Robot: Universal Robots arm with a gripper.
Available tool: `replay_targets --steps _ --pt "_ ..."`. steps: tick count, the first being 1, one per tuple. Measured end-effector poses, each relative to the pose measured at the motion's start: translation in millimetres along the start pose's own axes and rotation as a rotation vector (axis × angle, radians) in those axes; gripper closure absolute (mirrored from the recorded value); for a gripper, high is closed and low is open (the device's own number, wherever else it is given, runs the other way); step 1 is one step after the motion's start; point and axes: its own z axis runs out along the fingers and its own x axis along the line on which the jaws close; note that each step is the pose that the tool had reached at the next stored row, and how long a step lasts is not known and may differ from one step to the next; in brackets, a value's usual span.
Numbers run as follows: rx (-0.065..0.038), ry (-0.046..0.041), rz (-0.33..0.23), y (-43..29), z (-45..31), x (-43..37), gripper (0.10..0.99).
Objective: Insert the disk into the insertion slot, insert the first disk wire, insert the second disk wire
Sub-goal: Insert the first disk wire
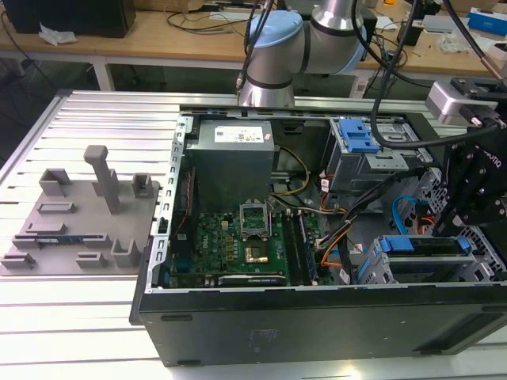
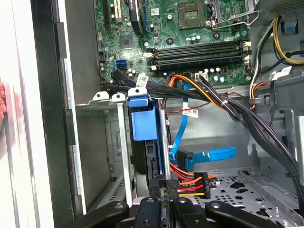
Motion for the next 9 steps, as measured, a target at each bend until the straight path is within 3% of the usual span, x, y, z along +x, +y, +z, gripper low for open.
replay_targets --steps 9 --pt "0.0 0.0 0.0 -0.9 0.3 2.8 0.918"
